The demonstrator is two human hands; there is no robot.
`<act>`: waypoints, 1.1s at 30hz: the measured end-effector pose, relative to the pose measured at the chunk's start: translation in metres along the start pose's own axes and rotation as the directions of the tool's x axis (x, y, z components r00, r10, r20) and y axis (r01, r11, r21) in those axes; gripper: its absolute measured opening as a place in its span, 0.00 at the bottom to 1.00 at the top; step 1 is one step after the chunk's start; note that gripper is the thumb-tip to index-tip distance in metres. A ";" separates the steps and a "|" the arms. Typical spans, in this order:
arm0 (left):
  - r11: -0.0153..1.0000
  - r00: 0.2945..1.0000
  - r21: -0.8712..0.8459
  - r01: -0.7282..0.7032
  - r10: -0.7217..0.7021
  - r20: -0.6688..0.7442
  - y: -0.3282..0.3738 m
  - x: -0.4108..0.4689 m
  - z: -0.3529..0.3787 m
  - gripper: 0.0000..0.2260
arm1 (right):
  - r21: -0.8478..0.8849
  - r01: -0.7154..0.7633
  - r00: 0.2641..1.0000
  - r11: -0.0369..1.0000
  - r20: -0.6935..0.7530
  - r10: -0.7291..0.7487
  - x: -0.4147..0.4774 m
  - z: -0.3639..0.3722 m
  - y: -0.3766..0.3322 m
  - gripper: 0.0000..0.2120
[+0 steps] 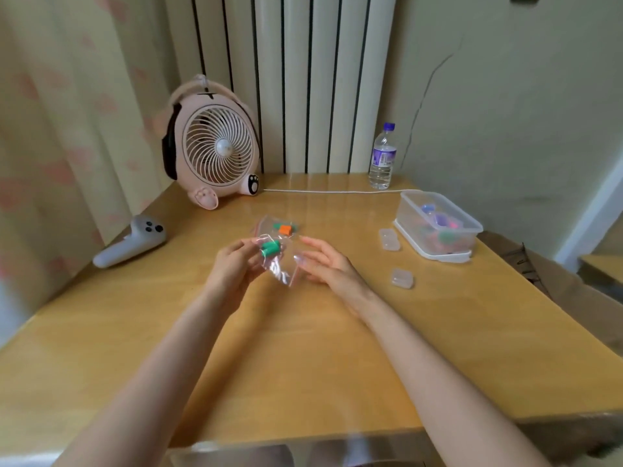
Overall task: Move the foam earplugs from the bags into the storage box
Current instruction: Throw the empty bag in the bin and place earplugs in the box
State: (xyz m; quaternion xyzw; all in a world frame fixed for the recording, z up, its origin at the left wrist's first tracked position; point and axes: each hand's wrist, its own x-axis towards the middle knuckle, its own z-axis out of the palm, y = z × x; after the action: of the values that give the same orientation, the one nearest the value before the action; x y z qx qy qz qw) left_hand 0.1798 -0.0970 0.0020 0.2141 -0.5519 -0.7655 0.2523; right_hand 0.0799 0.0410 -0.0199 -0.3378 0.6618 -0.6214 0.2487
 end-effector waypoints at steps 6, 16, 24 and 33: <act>0.995 0.998 -0.080 0.058 -0.061 -0.031 -0.022 0.021 0.018 0.09 | 0.210 0.000 0.988 0.978 -0.152 0.033 -0.005 -0.014 0.002 0.12; 0.281 0.750 0.710 -0.646 0.405 0.522 -0.052 0.018 0.016 0.32 | 0.285 -0.094 0.940 0.954 -0.290 0.179 -0.002 -0.024 0.000 0.14; 0.601 0.845 0.601 -0.527 0.446 0.295 -0.044 0.013 0.020 0.07 | 0.049 0.069 0.955 0.996 -0.291 -0.052 -0.004 -0.023 -0.004 0.16; 0.930 0.948 0.239 -0.278 0.226 0.222 -0.031 0.003 0.026 0.05 | -0.017 0.113 0.957 0.993 -0.266 -0.113 -0.001 -0.021 -0.003 0.09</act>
State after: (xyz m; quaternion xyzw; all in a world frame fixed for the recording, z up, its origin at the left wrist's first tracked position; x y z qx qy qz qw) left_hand 0.1568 -0.0718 -0.0196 0.0990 -0.6945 -0.6621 0.2637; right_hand 0.0648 0.0557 -0.0149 -0.2886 0.6693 -0.6738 0.1213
